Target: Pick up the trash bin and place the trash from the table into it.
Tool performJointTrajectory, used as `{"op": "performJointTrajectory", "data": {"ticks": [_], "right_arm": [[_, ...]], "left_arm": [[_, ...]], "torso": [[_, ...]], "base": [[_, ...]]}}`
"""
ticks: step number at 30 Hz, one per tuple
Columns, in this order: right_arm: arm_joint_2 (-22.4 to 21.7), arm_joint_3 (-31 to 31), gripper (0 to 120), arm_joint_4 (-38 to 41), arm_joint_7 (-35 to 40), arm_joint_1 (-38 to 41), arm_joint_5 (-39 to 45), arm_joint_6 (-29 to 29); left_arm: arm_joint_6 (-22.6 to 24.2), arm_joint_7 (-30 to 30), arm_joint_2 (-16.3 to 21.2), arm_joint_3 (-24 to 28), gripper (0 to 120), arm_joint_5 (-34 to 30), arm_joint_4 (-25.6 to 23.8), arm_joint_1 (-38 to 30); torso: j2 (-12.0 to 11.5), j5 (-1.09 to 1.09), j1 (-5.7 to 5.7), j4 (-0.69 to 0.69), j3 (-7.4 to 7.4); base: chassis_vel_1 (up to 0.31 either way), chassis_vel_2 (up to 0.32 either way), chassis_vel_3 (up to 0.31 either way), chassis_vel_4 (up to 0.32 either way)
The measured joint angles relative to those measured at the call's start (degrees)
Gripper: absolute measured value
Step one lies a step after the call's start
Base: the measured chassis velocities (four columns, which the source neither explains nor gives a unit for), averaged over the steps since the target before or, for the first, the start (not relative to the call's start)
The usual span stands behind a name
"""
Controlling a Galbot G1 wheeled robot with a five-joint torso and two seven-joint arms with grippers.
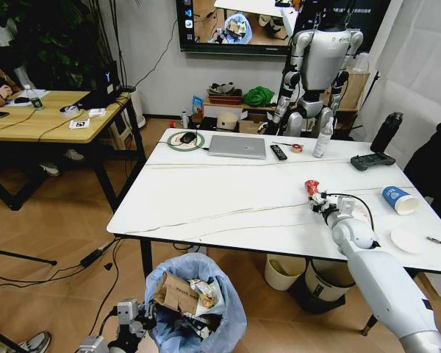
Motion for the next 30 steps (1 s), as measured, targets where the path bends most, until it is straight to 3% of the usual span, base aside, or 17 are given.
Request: {"op": "performJointTrajectory", "data": {"ticks": [8, 12, 17, 23, 30], "right_arm": [[-5.65, 0.72, 44, 15.41, -6.57, -8.75, 8.03, 5.82], [-10.63, -2.91, 44, 31.65, -10.76, -17.00, 10.01, 9.47], [-13.24, -8.80, 44, 44.42, -13.07, -22.82, 10.92, 10.85], [-16.28, -16.52, 44, 49.49, -15.90, -23.75, 10.45, 11.99], [-17.91, -24.86, 44, 48.61, -18.48, -24.68, 6.23, 14.15]], "left_arm": [[0.05, 0.01, 0.91, 0.08, 0, -0.46, -0.03, -0.17], [0.39, -0.04, 1.89, -0.41, 0, -1.29, -0.26, -0.30], [0.61, -0.12, 2.04, -0.60, 0, -1.59, -0.64, -0.14], [0.76, -0.12, 2.30, -0.91, 0, -1.59, -1.05, 0.25], [1.19, -0.35, 2.50, -1.40, 0, -2.02, -1.61, -0.21]], "torso": [[0.00, -0.02, 0.00, -0.02, -0.01], [0.01, -0.06, -0.01, 0.00, -0.01], [0.01, -0.04, -0.01, -0.01, -0.01], [0.01, -0.04, -0.01, 0.00, -0.01], [0.01, -0.02, 0.00, -0.01, 0.00]], "base": [[0.000, 0.000, 0.000, 0.000], [0.000, 0.000, 0.000, 0.000], [0.000, 0.000, 0.000, 0.000], [0.000, 0.000, 0.000, 0.000], [0.000, 0.000, 0.000, 0.000]]}}
